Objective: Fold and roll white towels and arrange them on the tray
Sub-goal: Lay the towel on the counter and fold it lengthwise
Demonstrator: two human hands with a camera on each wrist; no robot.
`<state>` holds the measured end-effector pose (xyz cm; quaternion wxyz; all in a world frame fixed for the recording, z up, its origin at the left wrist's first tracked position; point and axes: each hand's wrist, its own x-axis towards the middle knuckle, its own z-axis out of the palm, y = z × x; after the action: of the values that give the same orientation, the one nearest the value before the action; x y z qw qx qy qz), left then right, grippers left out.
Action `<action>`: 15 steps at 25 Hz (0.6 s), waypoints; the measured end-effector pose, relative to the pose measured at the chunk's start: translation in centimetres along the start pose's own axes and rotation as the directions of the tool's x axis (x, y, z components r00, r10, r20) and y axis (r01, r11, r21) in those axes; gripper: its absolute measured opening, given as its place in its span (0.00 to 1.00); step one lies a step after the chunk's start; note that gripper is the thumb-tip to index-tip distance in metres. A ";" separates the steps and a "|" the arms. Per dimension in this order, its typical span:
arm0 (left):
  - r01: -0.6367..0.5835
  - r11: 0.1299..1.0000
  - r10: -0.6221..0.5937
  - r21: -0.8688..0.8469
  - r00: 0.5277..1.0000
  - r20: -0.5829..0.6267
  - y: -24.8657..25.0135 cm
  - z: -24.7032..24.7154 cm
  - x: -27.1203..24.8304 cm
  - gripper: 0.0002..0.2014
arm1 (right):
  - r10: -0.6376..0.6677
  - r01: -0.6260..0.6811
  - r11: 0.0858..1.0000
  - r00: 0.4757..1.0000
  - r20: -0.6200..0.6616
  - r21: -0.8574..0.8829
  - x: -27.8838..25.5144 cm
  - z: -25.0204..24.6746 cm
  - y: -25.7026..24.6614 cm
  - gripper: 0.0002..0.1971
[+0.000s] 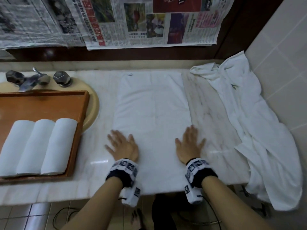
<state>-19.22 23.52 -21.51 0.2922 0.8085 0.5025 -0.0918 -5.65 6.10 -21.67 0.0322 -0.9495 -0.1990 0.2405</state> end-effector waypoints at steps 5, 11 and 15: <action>-0.411 0.911 0.399 0.031 0.897 0.188 4.1 1.9 2.2 0.28 | -0.391 0.396 0.918 0.913 0.115 -0.022 2.7 -0.3 -2.4 0.31; -0.133 0.990 0.133 -0.041 0.991 -0.004 7.4 -0.6 5.9 0.30 | -0.218 0.220 0.975 0.975 0.047 -0.039 7.2 -3.9 -3.8 0.31; -0.383 0.922 0.373 0.051 0.916 0.149 8.1 0.2 9.1 0.27 | -0.359 0.366 0.930 0.924 0.134 -0.029 10.8 -4.2 -3.7 0.30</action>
<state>-7.86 27.68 -22.61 0.3059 0.8931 0.3116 -0.1083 3.66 13.91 -22.22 0.0379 -0.8797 -0.3791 0.2846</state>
